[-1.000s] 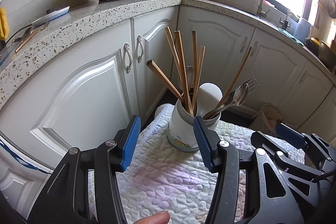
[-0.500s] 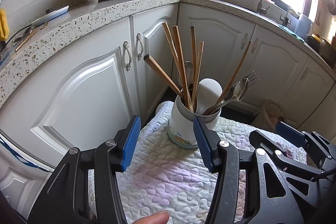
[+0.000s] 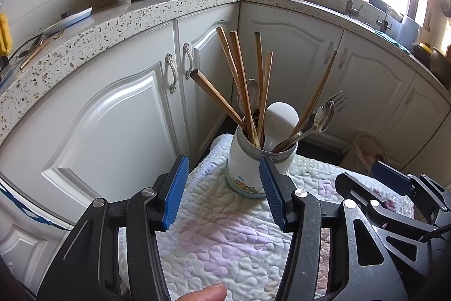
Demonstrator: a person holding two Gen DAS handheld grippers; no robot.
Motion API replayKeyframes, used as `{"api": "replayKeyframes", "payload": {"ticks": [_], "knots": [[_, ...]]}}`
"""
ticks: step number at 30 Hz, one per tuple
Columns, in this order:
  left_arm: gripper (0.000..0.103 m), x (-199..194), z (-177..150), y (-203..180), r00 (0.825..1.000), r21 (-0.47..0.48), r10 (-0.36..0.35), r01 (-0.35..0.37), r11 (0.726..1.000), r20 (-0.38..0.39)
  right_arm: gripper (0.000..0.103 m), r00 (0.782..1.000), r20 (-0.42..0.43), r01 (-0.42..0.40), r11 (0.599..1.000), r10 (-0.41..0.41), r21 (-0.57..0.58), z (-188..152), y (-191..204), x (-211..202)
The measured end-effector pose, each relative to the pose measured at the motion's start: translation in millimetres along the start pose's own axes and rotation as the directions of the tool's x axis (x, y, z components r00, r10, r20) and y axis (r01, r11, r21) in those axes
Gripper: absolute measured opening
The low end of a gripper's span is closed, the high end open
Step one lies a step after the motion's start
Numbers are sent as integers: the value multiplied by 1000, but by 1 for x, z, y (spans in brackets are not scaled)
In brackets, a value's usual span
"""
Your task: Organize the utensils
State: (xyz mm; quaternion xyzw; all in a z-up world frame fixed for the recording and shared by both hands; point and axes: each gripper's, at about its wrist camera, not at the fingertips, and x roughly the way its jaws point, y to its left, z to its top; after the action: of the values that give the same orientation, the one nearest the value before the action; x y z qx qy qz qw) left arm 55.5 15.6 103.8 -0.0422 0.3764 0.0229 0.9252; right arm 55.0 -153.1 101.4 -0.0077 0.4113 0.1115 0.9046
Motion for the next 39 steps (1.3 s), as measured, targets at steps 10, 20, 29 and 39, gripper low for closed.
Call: {"api": "replayKeyframes", "payload": {"ticks": [10,20,29,39], "knots": [[52,1,-3,0,1000,-1,14,-14,1000,-1,59,1000,1,1,1000,-1,-4,0,2,1],[52,4,-5,0,1000,0,22,-22,1000,-7,61,1000,-6,-5,1000,5,-5,-1,2,4],[52,4,-6,0,1000,-1,28,-28,1000,-8,61,1000,-10,-5,1000,5,-5,-1,4,5],[52,2,-6,-1,999,0,39,-39,999,-6,61,1000,-10,-7,1000,7,-6,-2,6,6]]}}
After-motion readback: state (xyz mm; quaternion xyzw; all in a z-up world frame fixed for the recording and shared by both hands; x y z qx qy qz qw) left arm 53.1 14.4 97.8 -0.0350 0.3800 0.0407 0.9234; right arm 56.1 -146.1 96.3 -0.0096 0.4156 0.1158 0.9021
